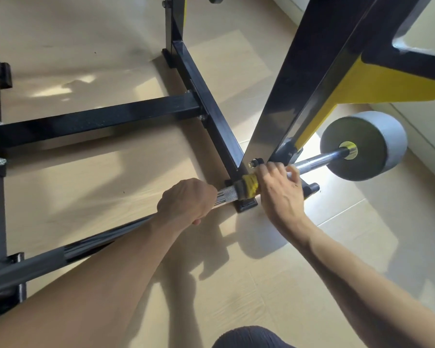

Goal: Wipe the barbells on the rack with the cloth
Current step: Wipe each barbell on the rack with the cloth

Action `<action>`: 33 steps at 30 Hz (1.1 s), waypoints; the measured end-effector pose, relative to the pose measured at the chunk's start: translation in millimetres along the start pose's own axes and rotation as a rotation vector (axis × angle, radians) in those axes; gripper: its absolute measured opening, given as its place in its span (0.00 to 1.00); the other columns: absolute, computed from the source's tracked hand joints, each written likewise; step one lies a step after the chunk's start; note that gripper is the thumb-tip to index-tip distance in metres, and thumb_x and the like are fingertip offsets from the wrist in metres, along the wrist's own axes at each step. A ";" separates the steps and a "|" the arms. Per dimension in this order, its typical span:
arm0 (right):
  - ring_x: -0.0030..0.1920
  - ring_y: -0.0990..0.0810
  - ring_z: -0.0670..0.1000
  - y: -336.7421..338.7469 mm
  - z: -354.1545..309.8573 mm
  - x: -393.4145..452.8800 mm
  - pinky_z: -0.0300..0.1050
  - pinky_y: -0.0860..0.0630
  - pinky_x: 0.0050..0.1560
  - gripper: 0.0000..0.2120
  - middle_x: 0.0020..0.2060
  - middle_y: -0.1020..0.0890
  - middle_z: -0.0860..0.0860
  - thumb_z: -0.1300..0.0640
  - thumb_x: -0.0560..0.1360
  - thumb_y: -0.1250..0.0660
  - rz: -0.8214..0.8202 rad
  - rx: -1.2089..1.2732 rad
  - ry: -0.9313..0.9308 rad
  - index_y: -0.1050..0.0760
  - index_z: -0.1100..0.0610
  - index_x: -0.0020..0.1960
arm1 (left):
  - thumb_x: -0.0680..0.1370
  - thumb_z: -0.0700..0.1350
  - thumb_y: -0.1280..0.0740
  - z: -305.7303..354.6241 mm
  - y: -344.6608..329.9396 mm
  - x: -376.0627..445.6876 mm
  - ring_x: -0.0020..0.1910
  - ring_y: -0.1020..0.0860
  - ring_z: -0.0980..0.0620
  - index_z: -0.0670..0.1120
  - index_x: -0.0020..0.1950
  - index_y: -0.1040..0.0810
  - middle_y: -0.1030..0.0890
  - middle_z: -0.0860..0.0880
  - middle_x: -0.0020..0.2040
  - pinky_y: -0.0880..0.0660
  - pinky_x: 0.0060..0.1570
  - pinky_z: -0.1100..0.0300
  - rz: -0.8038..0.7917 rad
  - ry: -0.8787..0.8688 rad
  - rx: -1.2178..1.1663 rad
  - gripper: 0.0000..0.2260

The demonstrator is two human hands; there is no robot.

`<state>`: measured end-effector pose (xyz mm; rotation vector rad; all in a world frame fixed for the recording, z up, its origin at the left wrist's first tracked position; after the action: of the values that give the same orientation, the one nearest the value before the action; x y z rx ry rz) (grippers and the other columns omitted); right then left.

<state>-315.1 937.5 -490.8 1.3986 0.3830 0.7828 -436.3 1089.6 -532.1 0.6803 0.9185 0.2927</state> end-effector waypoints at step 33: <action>0.72 0.31 0.50 38.8 -82.2 -55.6 0.50 0.35 0.74 0.21 0.67 0.23 0.49 0.61 0.76 0.29 0.143 0.753 0.041 0.24 0.55 0.68 | 0.84 0.49 0.46 13.4 34.0 -34.1 0.38 0.25 0.49 0.43 0.51 0.22 0.20 0.47 0.43 0.29 0.38 0.57 0.503 -0.296 -0.014 0.15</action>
<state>-418.9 958.4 -478.2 2.1311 0.6571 0.8207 -443.9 1092.5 -482.7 0.9112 0.4522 0.6257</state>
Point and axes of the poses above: each hand's wrist, its own x-axis towards the middle knuckle, its own y-axis out of the back of the hand, z = x × y, the point moved 9 cm from there along x, towards the middle knuckle
